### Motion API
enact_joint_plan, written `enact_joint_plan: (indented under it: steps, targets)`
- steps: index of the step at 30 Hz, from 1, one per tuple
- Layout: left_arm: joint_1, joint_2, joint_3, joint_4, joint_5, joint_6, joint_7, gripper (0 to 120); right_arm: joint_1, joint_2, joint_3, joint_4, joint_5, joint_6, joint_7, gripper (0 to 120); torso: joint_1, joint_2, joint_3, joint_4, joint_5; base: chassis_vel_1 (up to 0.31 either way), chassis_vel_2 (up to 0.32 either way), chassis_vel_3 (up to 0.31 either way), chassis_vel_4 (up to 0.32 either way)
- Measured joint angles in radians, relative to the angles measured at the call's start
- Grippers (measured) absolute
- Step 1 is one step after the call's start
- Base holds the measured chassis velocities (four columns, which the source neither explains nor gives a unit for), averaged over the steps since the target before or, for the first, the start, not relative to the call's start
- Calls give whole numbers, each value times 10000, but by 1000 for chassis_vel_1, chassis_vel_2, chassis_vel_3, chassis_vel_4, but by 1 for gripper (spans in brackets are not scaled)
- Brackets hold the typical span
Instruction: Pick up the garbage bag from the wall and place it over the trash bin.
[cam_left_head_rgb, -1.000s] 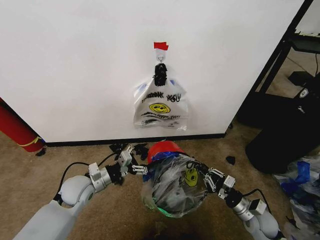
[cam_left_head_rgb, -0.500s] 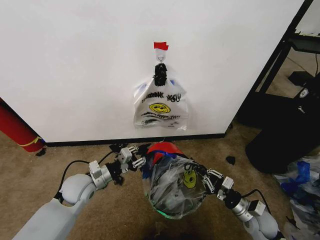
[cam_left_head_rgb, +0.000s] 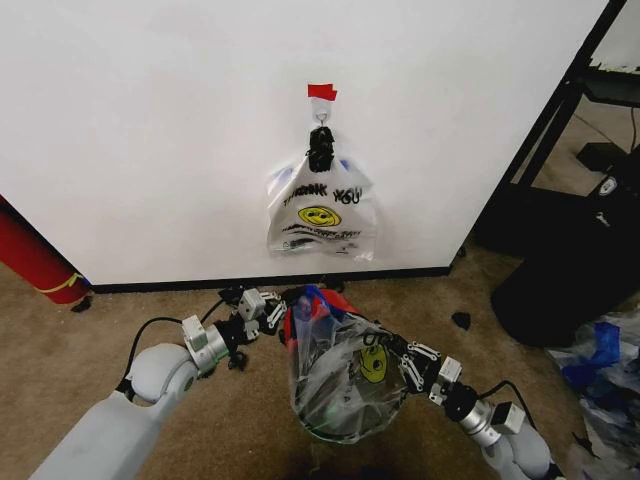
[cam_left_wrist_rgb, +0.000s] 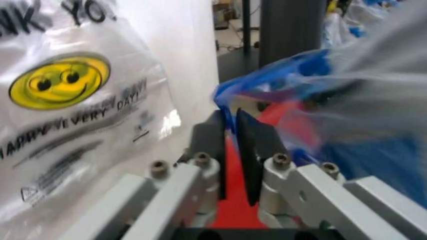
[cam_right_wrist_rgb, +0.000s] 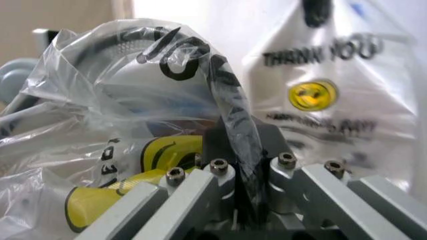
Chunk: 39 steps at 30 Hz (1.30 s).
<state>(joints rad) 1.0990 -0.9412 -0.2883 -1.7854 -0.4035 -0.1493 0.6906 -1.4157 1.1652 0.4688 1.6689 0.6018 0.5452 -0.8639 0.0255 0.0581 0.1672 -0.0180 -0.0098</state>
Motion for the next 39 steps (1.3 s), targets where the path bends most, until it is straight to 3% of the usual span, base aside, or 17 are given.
enact_joint_plan:
  steps: [6, 8, 11, 13, 14, 16, 18, 20, 24, 26, 30, 32, 39]
  targets:
    - [-1, -224, -434, 224, -448, -829, 197, 38, -22, 35, -318, -354, 572, -653, 1735, 0, 0, 1, 0, -1, 1, 0, 0, 0, 0]
    - [26, -260, -481, 226, -554, -870, 197, 39, -41, 53, -370, -355, 572, -735, 2043, 0, 0, 0, 0, 0, 1, 0, 0, 0, 0]
    - [265, -495, -770, 114, -1210, -965, 270, 54, -105, 218, -737, -250, 633, -1257, 4147, 0, 0, 0, 0, -2, 0, 0, 0, 0, 0]
    - [624, -643, -816, -412, -1560, -927, -46, 63, -89, 371, -1091, -65, 747, -1576, 5599, 0, 0, 0, 0, -2, -1, 0, 0, 0, 0]
    - [624, -643, -816, -412, -1560, -927, -46, 63, -89, 371, -1091, -65, 747, -1576, 5599, 0, 0, 0, 0, -2, -1, 0, 0, 0, 0]
    - [1076, -743, -646, -1074, -1655, -835, -960, 69, -49, 494, -1335, 58, 784, -1737, 6476, 0, 0, 0, 0, 0, 3, 0, 0, 0, 0]
    - [1877, -969, -154, -2202, -1639, -551, -2774, 77, 52, 716, -1614, 195, 598, -1673, 7319, 0, 0, 1, -1, 1, 3, 0, 0, 0, 0]
    - [2109, -1050, 41, -2510, -1621, -411, -3313, 75, 76, 778, -1666, 237, 468, -1586, 7441, 0, 0, 1, -1, -1, 3, 0, 0, 0, 0]
    - [2952, -1342, 1216, -3554, -1207, 110, -5281, 58, 197, 1097, -1742, 447, -599, -913, 8005, 0, -1, 1, -1, -1, 1, 0, 0, 0, 0]
    - [3098, -1364, 1495, -3673, -1023, 184, -5594, 54, 234, 1170, -1722, 447, -873, -685, 8069, 0, -1, 1, -1, -1, 1, 0, 0, 0, 0]
    - [3547, -1399, 2708, -3868, -212, 677, -7069, 34, 314, 1478, -1621, 453, -2121, 201, 8229, 0, -1, 1, -1, 0, 1, 0, 0, 0, 0]
    - [3560, -1404, 2839, -3873, -154, 783, -7255, 33, 307, 1509, -1622, 458, -2235, 260, 8231, 0, -1, 1, -1, -1, 1, 0, 0, 0, 0]
    - [3257, -1545, 3259, -3930, -61, 1784, -8132, 5, 213, 1599, -1621, 446, -3059, 870, 7491, 0, -1, 1, -1, -1, 1, 0, 0, 0, 0]
